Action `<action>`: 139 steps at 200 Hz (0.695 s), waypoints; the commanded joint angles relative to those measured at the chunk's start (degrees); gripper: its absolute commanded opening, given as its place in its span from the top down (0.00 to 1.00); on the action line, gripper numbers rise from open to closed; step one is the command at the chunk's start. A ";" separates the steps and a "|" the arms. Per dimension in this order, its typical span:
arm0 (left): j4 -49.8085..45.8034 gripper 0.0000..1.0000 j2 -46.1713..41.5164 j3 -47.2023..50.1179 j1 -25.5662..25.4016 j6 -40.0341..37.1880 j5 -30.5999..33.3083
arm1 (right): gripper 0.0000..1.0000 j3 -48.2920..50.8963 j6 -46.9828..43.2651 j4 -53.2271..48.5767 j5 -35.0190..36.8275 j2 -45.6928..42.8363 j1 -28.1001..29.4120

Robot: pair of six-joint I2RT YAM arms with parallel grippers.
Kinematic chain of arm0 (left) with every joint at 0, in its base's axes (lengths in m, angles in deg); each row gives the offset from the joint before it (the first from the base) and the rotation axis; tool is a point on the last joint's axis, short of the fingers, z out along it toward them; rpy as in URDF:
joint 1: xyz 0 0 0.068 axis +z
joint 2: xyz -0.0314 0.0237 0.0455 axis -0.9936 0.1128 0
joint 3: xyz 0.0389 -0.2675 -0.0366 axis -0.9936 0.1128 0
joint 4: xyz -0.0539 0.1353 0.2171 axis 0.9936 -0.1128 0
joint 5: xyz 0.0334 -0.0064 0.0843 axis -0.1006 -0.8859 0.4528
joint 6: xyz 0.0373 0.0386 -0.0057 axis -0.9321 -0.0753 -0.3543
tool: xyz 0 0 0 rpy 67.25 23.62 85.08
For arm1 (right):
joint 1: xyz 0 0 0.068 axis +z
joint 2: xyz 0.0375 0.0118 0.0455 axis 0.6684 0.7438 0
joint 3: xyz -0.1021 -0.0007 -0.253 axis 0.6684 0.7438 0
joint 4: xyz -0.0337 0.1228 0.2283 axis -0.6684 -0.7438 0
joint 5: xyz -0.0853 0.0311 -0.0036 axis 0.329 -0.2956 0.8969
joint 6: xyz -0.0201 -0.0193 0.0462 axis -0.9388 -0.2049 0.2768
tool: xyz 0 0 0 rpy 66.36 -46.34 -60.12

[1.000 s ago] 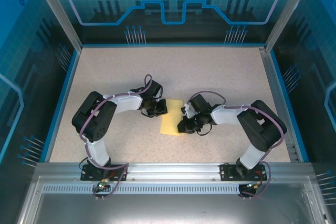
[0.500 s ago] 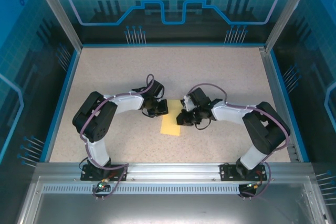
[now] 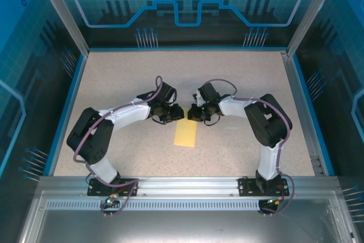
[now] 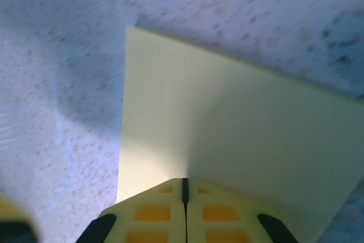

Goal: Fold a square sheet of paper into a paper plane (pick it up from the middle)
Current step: Rotate the square sheet of paper at the center of the table.

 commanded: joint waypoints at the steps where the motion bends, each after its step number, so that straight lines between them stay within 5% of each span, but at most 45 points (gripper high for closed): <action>1: -1.44 0.74 -2.12 2.56 -0.43 2.71 -0.03 | 0.94 -1.72 1.08 -2.70 3.46 1.10 -1.87; 102: 8.66 0.77 2.60 2.46 -14.15 13.02 -1.91 | 0.94 7.79 13.71 3.24 11.76 -6.70 -7.25; 139: 9.97 0.78 7.19 1.68 -15.32 14.02 -1.35 | 0.95 10.02 14.10 -1.16 12.82 -6.87 -8.99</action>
